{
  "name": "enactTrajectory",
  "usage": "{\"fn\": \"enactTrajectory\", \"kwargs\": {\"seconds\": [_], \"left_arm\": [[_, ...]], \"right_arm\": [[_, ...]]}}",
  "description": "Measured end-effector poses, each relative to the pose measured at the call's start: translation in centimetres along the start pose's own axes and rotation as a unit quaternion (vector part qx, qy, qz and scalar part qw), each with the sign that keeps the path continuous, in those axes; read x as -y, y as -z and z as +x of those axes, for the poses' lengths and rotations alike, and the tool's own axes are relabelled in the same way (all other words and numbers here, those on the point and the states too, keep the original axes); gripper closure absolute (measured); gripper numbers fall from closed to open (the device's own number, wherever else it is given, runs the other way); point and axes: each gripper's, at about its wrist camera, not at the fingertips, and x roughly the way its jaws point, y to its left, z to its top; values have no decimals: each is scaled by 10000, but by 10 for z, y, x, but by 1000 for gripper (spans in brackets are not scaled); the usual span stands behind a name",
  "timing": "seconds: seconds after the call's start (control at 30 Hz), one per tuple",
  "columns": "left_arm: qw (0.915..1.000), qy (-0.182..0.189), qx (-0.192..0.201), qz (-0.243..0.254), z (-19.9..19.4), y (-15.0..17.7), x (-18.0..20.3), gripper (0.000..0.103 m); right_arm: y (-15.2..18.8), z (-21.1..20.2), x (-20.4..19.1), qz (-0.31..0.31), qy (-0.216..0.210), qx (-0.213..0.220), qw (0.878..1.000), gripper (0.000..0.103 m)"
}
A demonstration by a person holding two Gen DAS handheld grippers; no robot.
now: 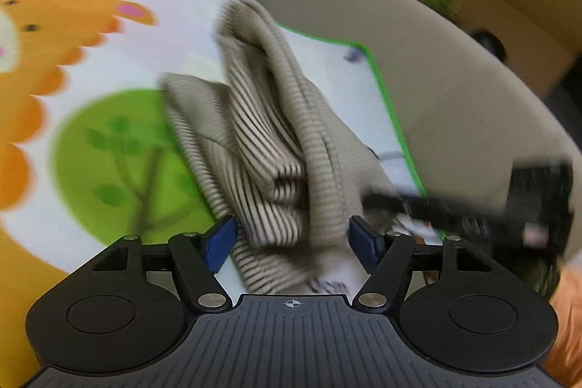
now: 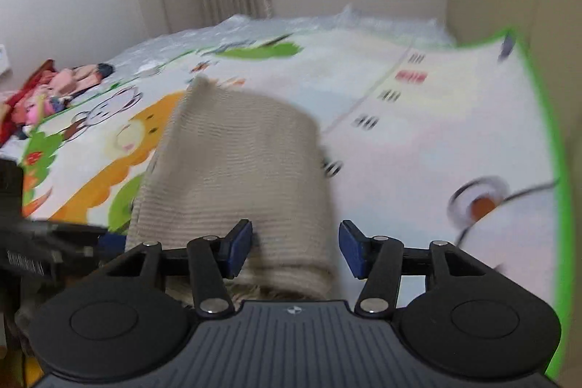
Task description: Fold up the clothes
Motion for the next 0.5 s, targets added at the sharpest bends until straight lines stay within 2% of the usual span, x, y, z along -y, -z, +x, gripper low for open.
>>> {"fn": "enactTrajectory", "kwargs": {"seconds": [0.03, 0.1, 0.13, 0.17, 0.23, 0.3, 0.4, 0.47, 0.5], "left_arm": [[9999, -81, 41, 135, 0, 4, 5, 31], [9987, -303, 364, 169, -10, 6, 3, 28], [9975, -414, 549, 149, -15, 7, 1, 22], [9954, -587, 755, 108, -21, 8, -1, 12], [9874, -1128, 1111, 57, -29, 10, -6, 12], [9843, -1373, 1104, 65, -25, 8, -14, 11], [9841, -1432, 1045, 109, -21, 12, -15, 11], [9839, -1430, 1062, 133, -24, 14, -13, 10], [9840, -1424, 1066, 128, -25, 15, -13, 10]], "right_arm": [[-5, -8, -5, -78, 63, 142, 9998, 41], [-15, -17, -22, -334, 129, 419, 9985, 33], [-20, -17, -35, -521, 153, 520, 9972, 33], [-24, -16, -49, -720, 176, 617, 9953, 33], [-30, -1, -82, -1158, 139, 669, 9909, 32], [-36, 24, -110, -1389, 19, 528, 9889, 32], [-35, 64, -141, -1807, 341, 371, 9822, 32], [-35, 85, -144, -1883, 591, 190, 9802, 31], [-34, 93, -144, -1885, 646, 72, 9799, 26]]}}
